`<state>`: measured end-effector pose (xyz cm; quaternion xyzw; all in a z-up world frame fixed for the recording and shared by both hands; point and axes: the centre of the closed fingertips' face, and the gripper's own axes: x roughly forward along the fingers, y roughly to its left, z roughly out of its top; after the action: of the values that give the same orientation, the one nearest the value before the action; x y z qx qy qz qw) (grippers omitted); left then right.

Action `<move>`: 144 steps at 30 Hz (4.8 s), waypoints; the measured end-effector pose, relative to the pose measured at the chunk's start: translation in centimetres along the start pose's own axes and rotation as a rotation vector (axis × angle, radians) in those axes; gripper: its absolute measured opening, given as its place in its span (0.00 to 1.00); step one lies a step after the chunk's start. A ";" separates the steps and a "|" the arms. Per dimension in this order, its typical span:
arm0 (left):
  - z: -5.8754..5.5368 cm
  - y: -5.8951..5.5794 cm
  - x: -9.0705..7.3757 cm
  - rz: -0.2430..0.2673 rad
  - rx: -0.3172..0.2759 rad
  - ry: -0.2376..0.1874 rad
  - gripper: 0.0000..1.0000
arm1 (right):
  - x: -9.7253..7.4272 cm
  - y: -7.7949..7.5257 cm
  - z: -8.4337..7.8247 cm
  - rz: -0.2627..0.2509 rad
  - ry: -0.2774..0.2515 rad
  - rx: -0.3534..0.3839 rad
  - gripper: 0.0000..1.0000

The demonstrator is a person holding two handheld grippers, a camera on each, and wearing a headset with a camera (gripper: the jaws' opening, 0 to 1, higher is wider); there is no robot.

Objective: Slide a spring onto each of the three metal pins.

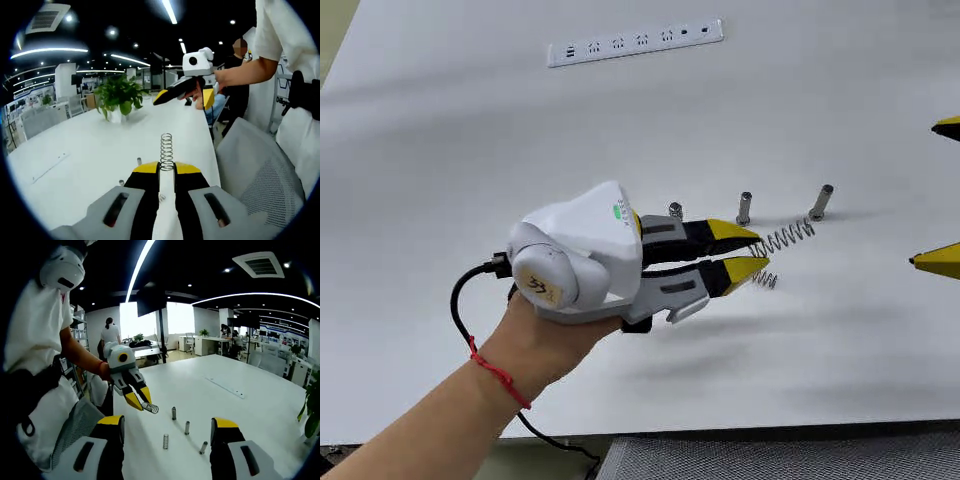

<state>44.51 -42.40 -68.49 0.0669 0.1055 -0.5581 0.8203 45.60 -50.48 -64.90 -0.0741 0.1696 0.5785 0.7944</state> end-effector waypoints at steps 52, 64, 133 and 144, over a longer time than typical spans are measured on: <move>9.5 -0.5 -0.7 0.048 -0.055 -0.265 0.07 | 2.0 2.8 9.3 0.112 -0.328 0.296 0.06; 9.0 -1.0 -0.3 0.026 -0.045 -0.231 0.07 | 2.3 3.7 9.4 0.111 -0.244 0.152 0.06; 6.9 -4.6 1.5 -0.149 0.024 -0.093 0.06 | 1.7 6.8 3.8 0.528 0.631 -0.653 0.09; 6.7 -4.5 1.4 -0.149 0.023 -0.086 0.06 | 1.9 6.8 3.7 0.529 0.646 -0.685 0.07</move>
<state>41.44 -46.79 -62.35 0.0443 0.0682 -0.6210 0.7796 40.31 -45.48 -61.63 -0.4579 0.2199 0.7287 0.4593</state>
